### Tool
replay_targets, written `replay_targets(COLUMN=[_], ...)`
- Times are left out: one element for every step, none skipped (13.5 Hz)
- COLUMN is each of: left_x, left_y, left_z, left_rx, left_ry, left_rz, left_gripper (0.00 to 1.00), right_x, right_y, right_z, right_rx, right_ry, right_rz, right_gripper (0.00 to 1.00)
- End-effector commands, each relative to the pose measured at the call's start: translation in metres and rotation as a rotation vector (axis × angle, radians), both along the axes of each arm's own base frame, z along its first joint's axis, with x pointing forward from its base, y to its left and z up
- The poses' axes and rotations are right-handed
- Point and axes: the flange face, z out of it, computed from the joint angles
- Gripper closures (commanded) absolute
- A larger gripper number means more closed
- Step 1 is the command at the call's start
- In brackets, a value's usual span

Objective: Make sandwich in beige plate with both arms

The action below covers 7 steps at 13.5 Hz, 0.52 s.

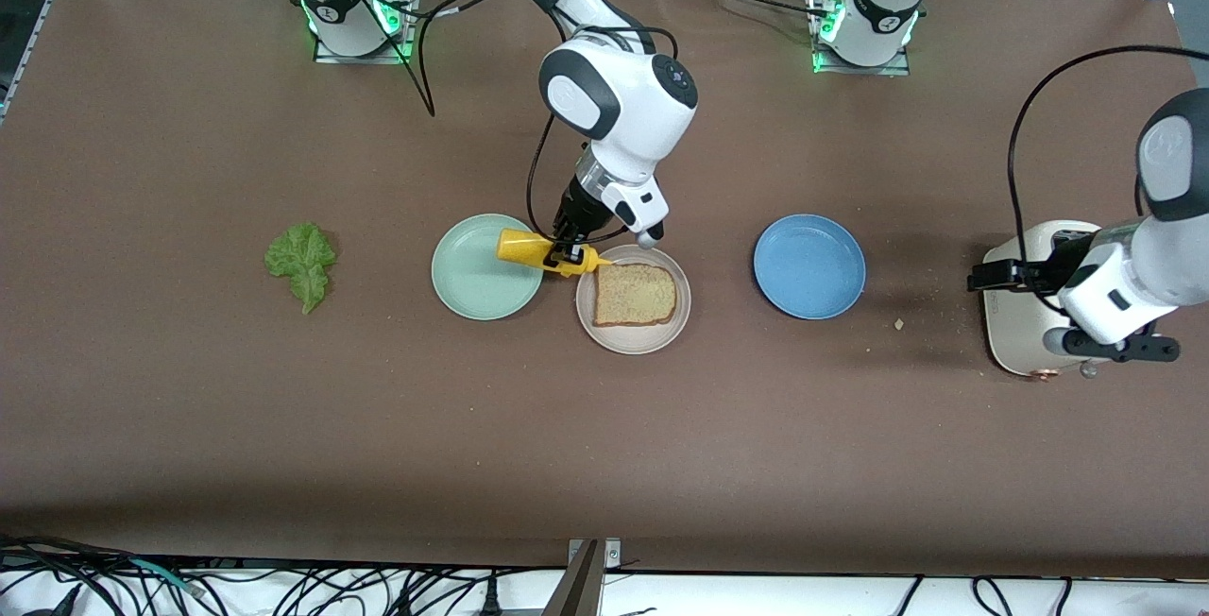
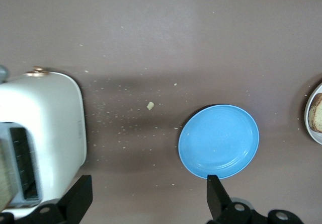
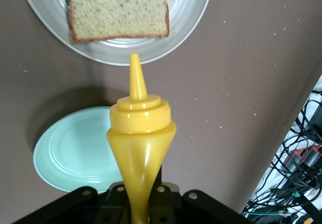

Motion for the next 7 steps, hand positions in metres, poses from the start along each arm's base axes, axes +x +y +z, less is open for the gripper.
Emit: replay_targets(left_x=[-0.016, -0.019, -0.021, -0.023, -0.025, -0.028, -0.029], left_y=[0.008, 0.009, 0.009, 0.009, 0.008, 0.008, 0.008], left_z=[0.034, 0.045, 0.052, 0.060, 0.065, 0.072, 0.077], left_rx=[0.076, 0.079, 0.082, 0.084, 0.084, 0.083, 0.083], left_ry=[-0.008, -0.023, -0.035, -0.047, -0.055, -0.067, -0.075], left_rz=[0.008, 0.024, 0.042, 0.055, 0.056, 0.056, 0.056], left_gripper=[0.00, 0.00, 0.00, 0.00, 0.00, 0.00, 0.00], right_x=[0.012, 0.022, 0.036, 0.045, 0.056, 0.066, 0.077], right_y=[-0.011, -0.023, -0.039, -0.050, -0.064, -0.079, -0.099], right_z=[0.009, 0.010, 0.016, 0.023, 0.033, 0.046, 0.056], right_rx=[0.043, 0.083, 0.128, 0.181, 0.253, 0.339, 0.415], right_ry=[0.030, 0.072, 0.117, 0.163, 0.212, 0.265, 0.320], right_rz=[-0.050, -0.087, -0.119, -0.137, -0.171, -0.206, -0.249], right_gripper=[1.00, 1.00, 1.00, 1.00, 1.00, 1.00, 1.00])
